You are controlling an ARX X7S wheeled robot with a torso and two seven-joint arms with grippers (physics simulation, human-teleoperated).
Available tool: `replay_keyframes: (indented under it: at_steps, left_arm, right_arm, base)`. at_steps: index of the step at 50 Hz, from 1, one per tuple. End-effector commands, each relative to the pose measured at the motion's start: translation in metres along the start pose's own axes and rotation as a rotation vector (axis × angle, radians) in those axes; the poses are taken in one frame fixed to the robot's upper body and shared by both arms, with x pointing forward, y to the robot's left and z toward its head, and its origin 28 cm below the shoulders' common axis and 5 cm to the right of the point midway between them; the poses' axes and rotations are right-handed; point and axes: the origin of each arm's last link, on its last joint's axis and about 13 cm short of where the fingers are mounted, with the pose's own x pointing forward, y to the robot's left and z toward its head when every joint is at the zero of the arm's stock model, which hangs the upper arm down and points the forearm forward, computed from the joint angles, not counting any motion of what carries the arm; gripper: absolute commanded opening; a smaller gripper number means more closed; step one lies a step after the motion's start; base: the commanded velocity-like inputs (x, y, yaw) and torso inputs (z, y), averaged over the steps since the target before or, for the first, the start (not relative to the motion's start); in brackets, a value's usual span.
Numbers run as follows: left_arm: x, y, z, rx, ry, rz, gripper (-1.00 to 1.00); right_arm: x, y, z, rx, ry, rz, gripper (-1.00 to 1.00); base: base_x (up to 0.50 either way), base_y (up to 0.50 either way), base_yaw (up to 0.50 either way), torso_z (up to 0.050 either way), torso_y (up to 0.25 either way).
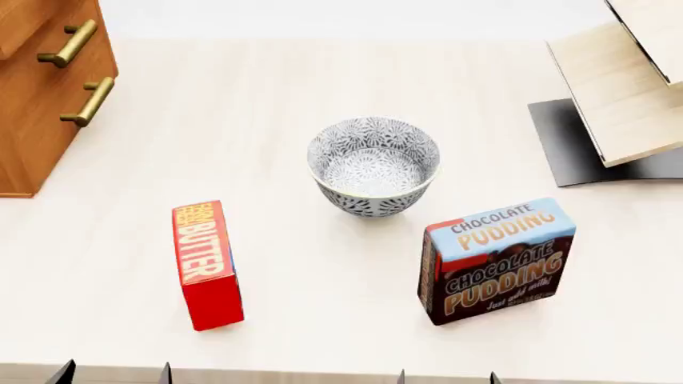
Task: Close the top drawer of the cabinet and put the bowl on top of it.
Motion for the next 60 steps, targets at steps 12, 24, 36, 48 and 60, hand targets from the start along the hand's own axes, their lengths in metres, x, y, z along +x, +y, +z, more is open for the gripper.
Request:
replay_keyframes:
  at_steps: [12, 24, 36, 48, 60]
  left_arm:
    - [-0.01, 0.003, 0.051, 0.013, -0.108, 0.005, 1.0]
    - [-0.011, 0.006, 0.103, 0.024, -0.224, 0.027, 1.0]
    - [-0.016, 0.008, 0.124, 0.029, -0.273, 0.04, 1.0]
    - [-0.02, 0.007, 0.128, 0.023, -0.289, 0.043, 1.0]
    - [-0.022, 0.008, 0.128, 0.021, -0.293, 0.048, 1.0]
  right_arm:
    - [0.001, -0.01, 0.05, -0.016, -0.117, -0.004, 1.0]
    - [-0.004, -0.019, 0.115, -0.092, -0.238, -0.018, 1.0]
    - [-0.01, -0.021, 0.132, -0.092, -0.265, -0.043, 1.0]
    - [-0.012, -0.022, 0.126, -0.062, -0.264, -0.018, 1.0]
    - [-0.011, -0.02, 0.125, -0.058, -0.265, -0.006, 1.0]
  base:
    - [0.0, 0.0, 0.0, 0.0, 0.0]
    - [0.0, 0.0, 0.0, 0.0, 0.0]
    - [0.0, 0.0, 0.0, 0.0, 0.0]
    - [0.0, 0.36, 0.0, 0.0, 0.0]
    - [0.0, 0.5, 0.0, 0.0, 0.0]
